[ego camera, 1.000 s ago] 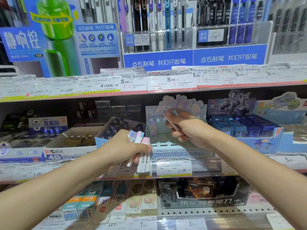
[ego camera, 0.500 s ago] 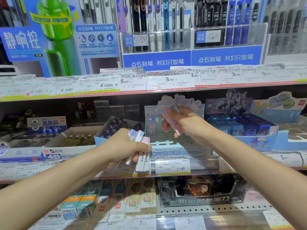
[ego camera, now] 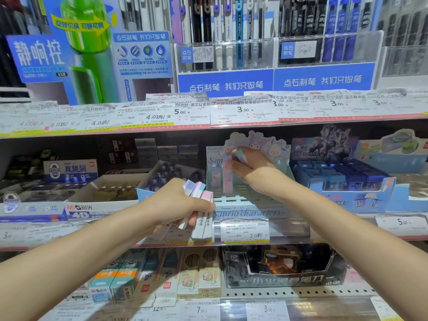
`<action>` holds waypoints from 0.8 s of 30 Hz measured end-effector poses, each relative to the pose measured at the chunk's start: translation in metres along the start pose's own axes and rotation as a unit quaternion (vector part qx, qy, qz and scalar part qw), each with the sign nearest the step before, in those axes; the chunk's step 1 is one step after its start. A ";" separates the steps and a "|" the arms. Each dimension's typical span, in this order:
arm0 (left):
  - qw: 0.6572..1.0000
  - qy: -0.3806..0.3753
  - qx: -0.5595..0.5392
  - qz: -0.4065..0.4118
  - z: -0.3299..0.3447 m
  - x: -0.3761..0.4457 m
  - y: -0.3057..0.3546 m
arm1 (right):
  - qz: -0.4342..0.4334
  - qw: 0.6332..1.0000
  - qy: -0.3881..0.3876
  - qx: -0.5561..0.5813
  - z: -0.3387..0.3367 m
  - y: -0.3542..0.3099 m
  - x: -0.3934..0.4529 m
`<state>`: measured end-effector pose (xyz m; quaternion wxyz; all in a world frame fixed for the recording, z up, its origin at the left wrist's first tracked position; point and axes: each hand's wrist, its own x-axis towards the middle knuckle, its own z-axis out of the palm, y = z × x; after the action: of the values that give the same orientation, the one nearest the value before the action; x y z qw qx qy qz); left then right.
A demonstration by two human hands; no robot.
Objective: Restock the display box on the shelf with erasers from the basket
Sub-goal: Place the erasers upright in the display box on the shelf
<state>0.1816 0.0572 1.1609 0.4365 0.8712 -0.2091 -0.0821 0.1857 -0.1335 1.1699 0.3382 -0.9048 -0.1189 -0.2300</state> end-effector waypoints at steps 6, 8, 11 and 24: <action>1.000 0.004 -0.012 0.000 0.000 0.004 -0.003 | 0.005 0.996 0.049 0.070 0.011 -0.004 0.009; 1.000 0.008 -0.019 -0.002 0.001 0.004 -0.004 | 0.003 0.997 0.049 0.065 0.012 -0.003 0.011; 1.000 0.007 -0.019 0.000 0.001 0.003 -0.005 | -0.010 0.997 0.049 0.063 0.012 -0.002 0.011; 1.000 0.004 -0.008 0.013 0.001 0.003 -0.006 | -0.068 0.997 0.046 0.004 0.019 0.004 0.007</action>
<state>0.1856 0.0583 1.1550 0.4455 0.8651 -0.2181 -0.0743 0.1997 -0.1237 1.1580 0.3305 -0.8818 -0.1655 -0.2931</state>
